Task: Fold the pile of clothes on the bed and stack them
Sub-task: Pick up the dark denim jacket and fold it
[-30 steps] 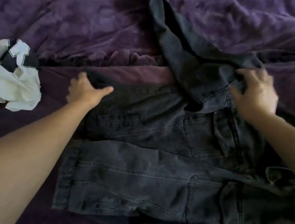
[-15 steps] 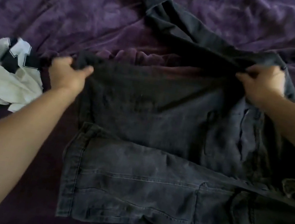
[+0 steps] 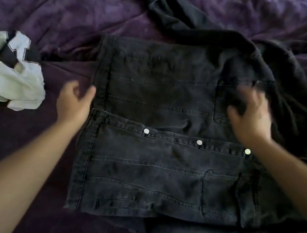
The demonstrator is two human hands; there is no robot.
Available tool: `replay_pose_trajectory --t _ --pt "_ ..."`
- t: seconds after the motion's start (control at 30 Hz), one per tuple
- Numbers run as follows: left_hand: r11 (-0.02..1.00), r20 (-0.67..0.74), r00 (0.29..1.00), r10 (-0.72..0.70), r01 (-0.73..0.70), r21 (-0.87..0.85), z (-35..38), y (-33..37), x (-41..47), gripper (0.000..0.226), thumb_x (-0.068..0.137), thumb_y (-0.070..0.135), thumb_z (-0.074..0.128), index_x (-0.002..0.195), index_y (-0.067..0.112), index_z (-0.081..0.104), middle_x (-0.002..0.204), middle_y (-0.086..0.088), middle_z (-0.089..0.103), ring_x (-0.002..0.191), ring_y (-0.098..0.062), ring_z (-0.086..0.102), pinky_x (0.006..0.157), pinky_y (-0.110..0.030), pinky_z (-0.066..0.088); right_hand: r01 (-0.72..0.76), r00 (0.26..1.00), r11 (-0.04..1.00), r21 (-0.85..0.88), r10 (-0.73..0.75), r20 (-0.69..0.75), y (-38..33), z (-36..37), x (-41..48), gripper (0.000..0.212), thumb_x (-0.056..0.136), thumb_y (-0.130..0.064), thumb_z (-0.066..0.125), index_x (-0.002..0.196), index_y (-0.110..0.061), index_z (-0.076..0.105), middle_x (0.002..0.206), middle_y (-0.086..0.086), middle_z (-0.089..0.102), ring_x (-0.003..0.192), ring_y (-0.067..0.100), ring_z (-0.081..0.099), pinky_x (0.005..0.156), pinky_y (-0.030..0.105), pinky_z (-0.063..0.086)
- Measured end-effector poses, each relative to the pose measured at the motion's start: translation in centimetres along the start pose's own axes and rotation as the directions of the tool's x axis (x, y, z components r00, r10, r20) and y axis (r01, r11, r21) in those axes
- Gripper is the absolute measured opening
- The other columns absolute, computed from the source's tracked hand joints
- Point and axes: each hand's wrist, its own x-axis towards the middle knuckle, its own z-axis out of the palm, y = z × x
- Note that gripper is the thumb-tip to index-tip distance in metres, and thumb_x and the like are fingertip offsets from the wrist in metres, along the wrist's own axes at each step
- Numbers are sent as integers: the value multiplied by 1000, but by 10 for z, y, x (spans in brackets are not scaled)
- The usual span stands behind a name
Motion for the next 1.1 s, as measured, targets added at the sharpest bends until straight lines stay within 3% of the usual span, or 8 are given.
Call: replay_pose_trajectory --t 0.27,0.37,0.5,0.67,0.77,0.93,1.0,1.1 --pt "997 253 966 -55 42 57 -28 -109 -175 39 85 45 66 104 12 71 99 -2 68 92 -22 63 78 -35 50 64 888 956 -285 76 454 34 21 -229 72 73 -40 77 137 -20 52 146 9 43 132 31 43 94 45 45" --pt "989 96 986 138 -142 36 -53 -121 -182 32 88 31 67 78 1 70 87 -7 63 75 -22 59 66 -28 39 -19 866 926 -378 204 456 47 12 -263 77 73 -43 76 141 -23 47 151 8 36 139 29 33 100 46 39" --pt "998 139 990 15 -24 63 -69 -133 -198 51 92 32 61 58 -3 45 52 -6 45 53 -24 45 51 -36 30 -152 887 908 -389 299 351 61 -8 -281 69 73 -34 78 134 -18 53 142 11 45 130 34 40 94 48 42" --pt "944 -56 986 -158 167 284 -52 -124 -221 17 89 15 63 104 7 63 103 -19 62 96 -41 58 67 -41 42 313 924 913 -262 -229 307 69 -15 -313 34 60 -25 82 88 -20 64 87 1 56 81 30 59 63 34 45" --pt "938 -114 962 249 -210 277 -41 -105 -246 21 82 5 64 102 7 64 99 -17 60 95 -39 56 75 -45 46 460 834 852 -251 -317 452 64 5 -327 42 60 -30 80 100 -20 69 94 1 63 86 28 62 65 35 48" --pt "718 275 737 618 -671 184 14 -87 -336 15 78 17 66 93 17 68 88 -2 65 82 -27 62 68 -35 50 243 909 906 -346 -89 407 56 24 -319 19 92 -32 56 101 -24 70 104 2 59 104 27 52 80 36 40" --pt "654 474 700 534 -697 293 46 -93 -362 39 78 29 70 115 20 63 103 -1 60 97 -26 58 80 -37 49 271 902 932 -242 -158 402 59 22 -321 17 95 -28 53 88 -22 67 98 0 59 99 24 53 76 35 42" --pt "646 501 819 279 -546 534 73 -112 -365 45 86 40 62 128 26 55 118 0 53 111 -25 47 90 -39 38 367 897 925 -95 -326 297 72 8 -333 5 89 -18 63 86 -16 66 97 1 64 92 27 59 72 38 50"
